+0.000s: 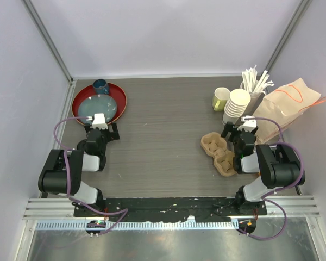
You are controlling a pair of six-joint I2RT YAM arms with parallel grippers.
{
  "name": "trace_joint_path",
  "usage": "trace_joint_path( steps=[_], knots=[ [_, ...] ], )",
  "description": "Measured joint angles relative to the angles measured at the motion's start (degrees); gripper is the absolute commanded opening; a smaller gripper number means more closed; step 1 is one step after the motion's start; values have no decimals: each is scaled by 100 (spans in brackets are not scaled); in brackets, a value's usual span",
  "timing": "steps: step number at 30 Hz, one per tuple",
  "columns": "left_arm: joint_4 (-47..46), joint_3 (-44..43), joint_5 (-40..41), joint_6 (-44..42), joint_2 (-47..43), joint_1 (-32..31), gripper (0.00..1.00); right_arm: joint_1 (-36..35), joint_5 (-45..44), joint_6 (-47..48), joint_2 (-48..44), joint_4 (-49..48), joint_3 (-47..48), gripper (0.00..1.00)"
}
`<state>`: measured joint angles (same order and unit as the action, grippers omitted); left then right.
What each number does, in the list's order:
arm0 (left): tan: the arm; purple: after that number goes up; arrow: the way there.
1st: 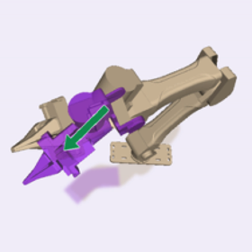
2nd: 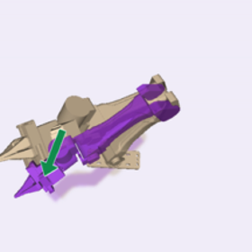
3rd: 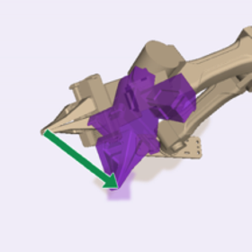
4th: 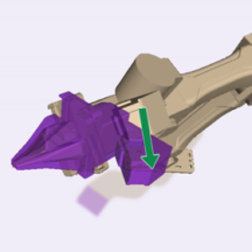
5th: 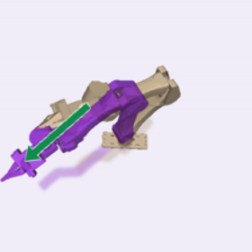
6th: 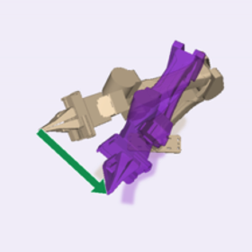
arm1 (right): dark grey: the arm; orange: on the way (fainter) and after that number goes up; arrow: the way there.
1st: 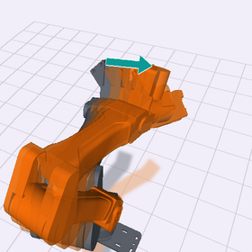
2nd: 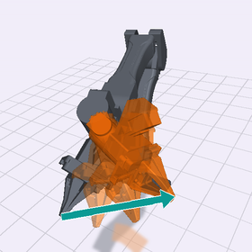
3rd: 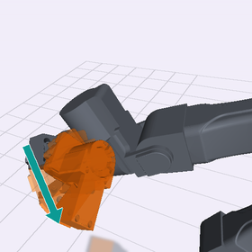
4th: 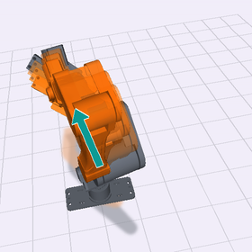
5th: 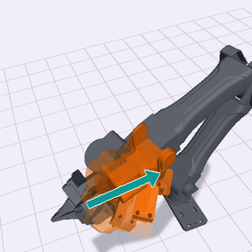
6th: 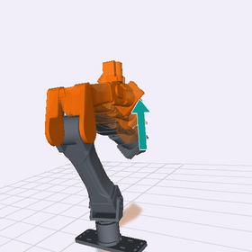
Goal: Pack the takeout coffee
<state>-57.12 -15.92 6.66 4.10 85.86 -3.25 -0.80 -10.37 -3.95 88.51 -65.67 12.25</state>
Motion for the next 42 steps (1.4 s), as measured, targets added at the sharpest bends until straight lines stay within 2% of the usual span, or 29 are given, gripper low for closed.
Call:
trace_joint_path(
  steps=[6, 8, 12, 16, 19, 23, 26, 30, 33, 35, 38, 42],
  knots=[
    [83, -15, -74, -11, -22, 2, 100, -4, 136, 48, -216, -577, -570, 94],
    [658, -212, -179, -26, -186, 7, 100, -35, 144, 74, -413, -634, -743, 94],
    [2157, -1298, -522, -160, -616, 11, 100, -212, 87, 111, -1043, -597, -949, 94],
    [3261, -2323, -1049, -398, -820, 22, 100, -293, 44, -48, -2251, 50, -940, 84],
    [4098, -2822, -1384, -549, -866, 24, 100, -411, -13, -116, -3228, 800, -881, 83],
    [5735, -3738, -1952, -822, -868, 26, 100, -605, -55, -251, -4485, 2044, -761, 83],
    [6961, -4511, -2380, -1102, -872, 26, 98, -640, 155, -271, -4959, 3305, -59, 83],
    [8120, -5152, -2774, -1349, -890, 26, 96, -706, 284, -339, -4599, 5169, 1974, 80],
    [8727, -5248, -2907, -1412, -890, 26, 95, -756, 153, -356, -3901, 6380, 3633, 75],
    [9130, -5248, -2931, -1460, -883, 26, 94, -778, 33, -332, -3217, 7134, 4754, 68],
    [9512, -5248, -2929, -1506, -868, 26, 93, -793, -79, -260, -2155, 8183, 6183, 65],
    [9785, -5248, -2920, -1513, -835, 26, 92, -817, -157, -175, -876, 9353, 7285, 63]
  ],
)
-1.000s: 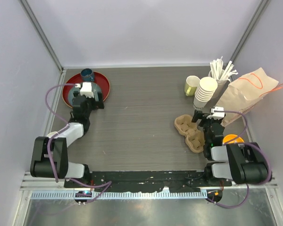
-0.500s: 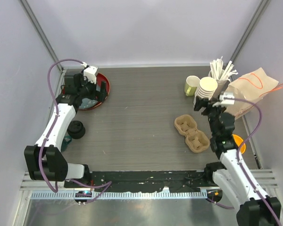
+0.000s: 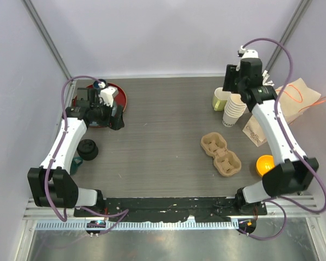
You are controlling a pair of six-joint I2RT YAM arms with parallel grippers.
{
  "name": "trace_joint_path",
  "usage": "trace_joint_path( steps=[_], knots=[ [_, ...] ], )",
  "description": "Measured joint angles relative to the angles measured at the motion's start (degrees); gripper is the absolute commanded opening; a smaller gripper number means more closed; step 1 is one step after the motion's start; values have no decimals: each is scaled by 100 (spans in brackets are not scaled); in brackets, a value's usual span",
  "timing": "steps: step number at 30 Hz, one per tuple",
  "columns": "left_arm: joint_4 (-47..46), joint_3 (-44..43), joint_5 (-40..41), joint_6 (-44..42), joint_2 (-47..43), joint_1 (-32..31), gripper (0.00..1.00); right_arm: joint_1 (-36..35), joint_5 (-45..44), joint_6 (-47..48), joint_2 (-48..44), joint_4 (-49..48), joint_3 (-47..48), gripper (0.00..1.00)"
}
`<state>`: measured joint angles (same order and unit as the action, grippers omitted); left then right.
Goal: Pack the takeout coffee
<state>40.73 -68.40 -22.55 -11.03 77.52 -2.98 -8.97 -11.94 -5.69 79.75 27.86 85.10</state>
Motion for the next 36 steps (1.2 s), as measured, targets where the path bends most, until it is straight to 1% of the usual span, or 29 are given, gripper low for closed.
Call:
trace_joint_path(
  steps=[2, 5, 6, 8, 12, 17, 18, 20, 21, 23, 29, 36],
  knots=[
    [48, 0, 7, 0, 26, 0, 92, -9, -24, 63, 529, 616, 378, 62],
    [83, 0, 24, 0, 66, 0, 92, -28, -81, 164, 1119, 1303, 907, 58],
    [83, 0, 26, 0, 76, 0, 91, -31, -109, 212, 1305, 1532, 1099, 53],
    [92, 0, 31, 0, 87, 0, 91, -33, -149, 284, 1495, 1816, 1331, 50],
    [92, 0, 42, 0, 120, 0, 91, -35, -197, 389, 1668, 2197, 1558, 38],
    [94, 0, 70, 0, 140, 0, 91, -37, -199, 435, 1746, 2420, 1585, 36],
    [92, 0, 74, 0, 140, 0, 91, -37, -197, 437, 1770, 2444, 1587, 34],
    [94, 0, 98, -4, 140, 0, 91, -37, -195, 442, 1814, 2459, 1587, 32],
    [94, 0, 105, -4, 140, 0, 91, -37, -192, 450, 1836, 2461, 1587, 29],
    [92, 0, 116, -4, 140, 0, 91, -39, -195, 461, 1893, 2468, 1587, 25],
    [92, 0, 157, -15, 140, 0, 91, -46, -216, 511, 1954, 2503, 1587, 1],
    [92, 0, 157, -20, 140, 0, 90, -46, -258, 535, 1954, 2542, 1600, 1]
  ],
)
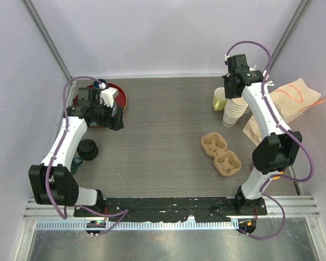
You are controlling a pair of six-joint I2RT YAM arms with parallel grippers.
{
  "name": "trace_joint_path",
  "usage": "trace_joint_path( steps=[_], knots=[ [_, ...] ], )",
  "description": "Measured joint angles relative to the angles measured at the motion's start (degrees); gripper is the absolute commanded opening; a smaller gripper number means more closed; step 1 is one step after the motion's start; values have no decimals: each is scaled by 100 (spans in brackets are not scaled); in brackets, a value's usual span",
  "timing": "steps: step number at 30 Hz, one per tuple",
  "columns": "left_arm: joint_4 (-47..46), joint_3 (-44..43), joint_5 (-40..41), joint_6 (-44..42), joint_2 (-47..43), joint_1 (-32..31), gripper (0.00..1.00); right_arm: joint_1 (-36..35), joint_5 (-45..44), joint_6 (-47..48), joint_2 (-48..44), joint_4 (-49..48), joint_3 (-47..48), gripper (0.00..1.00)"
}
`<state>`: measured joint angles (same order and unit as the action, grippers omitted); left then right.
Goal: Pack the takeout coffee
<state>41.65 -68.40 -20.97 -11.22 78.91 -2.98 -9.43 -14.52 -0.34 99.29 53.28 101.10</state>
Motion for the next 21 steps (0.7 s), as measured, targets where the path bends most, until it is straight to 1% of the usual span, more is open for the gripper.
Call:
trace_joint_path(
  steps=[6, 15, 21],
  knots=[
    [0, 0, -2, 0, 0, 0, 91, -37, -131, 151, 0, 258, 184, 1],
    [0, 0, -4, -33, -2, 0, 91, -382, -535, 516, -2, 356, 553, 1],
    [0, 0, -4, -101, -2, 0, 91, -411, -837, 697, -2, 531, 734, 1]
  ],
)
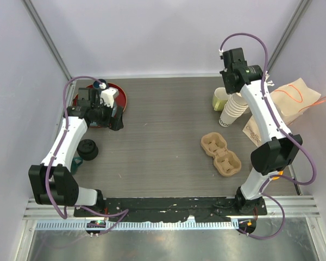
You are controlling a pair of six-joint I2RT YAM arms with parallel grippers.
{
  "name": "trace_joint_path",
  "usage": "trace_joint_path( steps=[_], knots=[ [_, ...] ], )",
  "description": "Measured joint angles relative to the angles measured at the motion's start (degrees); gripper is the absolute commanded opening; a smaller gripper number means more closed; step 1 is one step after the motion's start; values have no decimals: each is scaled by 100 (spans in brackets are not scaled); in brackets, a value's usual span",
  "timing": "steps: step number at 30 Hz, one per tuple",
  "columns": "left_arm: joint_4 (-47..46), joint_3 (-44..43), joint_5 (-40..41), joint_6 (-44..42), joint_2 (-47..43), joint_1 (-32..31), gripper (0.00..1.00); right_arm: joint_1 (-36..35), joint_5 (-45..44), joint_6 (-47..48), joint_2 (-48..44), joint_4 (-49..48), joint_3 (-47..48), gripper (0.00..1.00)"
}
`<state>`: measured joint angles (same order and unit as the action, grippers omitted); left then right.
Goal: Pack the takeout coffee
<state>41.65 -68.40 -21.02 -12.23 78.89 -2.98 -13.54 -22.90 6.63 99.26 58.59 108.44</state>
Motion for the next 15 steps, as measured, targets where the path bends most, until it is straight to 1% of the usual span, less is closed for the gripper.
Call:
trace_joint_path(
  steps=[5, 10, 12, 15],
  knots=[
    [0, 0, 0, -20, 0, 0, 92, -181, -354, 254, -2, 107, 675, 1],
    [4, 0, 0, -24, 0, 0, 93, -658, -411, 645, -118, 81, 1344, 1],
    [13, -4, 4, -24, 2, 0, 93, -901, -352, 815, -205, -33, 1419, 1],
    [33, -20, 98, -22, 2, 0, 94, -1384, -28, 1126, -356, -291, 1351, 1]
  ],
)
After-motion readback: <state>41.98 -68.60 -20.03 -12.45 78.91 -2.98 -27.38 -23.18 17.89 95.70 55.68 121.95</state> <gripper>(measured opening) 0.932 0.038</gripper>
